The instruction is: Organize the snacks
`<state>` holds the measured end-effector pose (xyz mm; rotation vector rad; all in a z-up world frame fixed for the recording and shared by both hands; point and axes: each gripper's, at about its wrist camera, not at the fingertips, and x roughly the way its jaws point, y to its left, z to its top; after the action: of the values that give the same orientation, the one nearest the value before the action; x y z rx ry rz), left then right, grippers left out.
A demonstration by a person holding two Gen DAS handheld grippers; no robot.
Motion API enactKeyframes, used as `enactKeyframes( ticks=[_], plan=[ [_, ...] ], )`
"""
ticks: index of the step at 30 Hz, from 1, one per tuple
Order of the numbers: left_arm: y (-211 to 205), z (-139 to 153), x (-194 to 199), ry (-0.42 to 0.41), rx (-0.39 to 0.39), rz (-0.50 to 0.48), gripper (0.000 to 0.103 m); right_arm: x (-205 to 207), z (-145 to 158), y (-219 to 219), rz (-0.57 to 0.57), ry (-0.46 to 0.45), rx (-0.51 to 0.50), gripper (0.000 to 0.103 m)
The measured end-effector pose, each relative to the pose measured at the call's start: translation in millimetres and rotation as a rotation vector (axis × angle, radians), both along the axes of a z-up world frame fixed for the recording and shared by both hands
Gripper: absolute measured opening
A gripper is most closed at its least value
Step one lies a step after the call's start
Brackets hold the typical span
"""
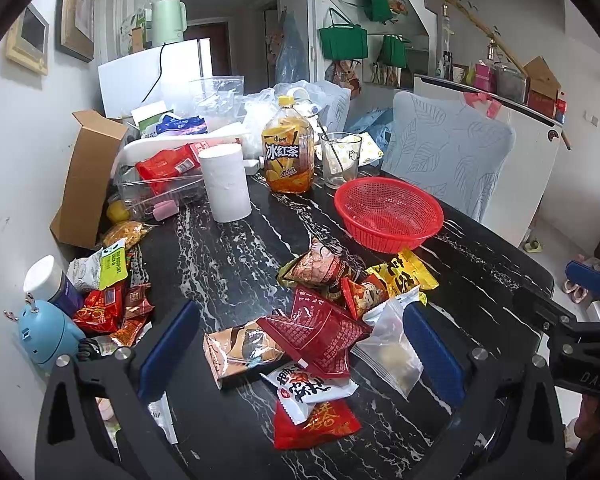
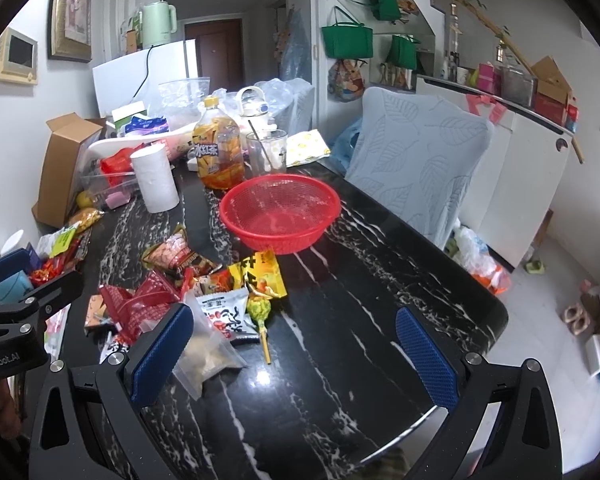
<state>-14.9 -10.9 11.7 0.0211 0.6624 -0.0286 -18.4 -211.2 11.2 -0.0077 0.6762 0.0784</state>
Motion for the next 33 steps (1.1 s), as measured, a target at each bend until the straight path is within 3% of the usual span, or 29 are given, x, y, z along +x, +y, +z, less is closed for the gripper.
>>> enactKeyframes(
  ticks=[33],
  plan=[
    [-4.7,-4.8,-2.6,0.004,-0.018,0.001,0.103,1.8,-4.3,-5.6,0.002,0.020,0.030,0.103]
  ],
)
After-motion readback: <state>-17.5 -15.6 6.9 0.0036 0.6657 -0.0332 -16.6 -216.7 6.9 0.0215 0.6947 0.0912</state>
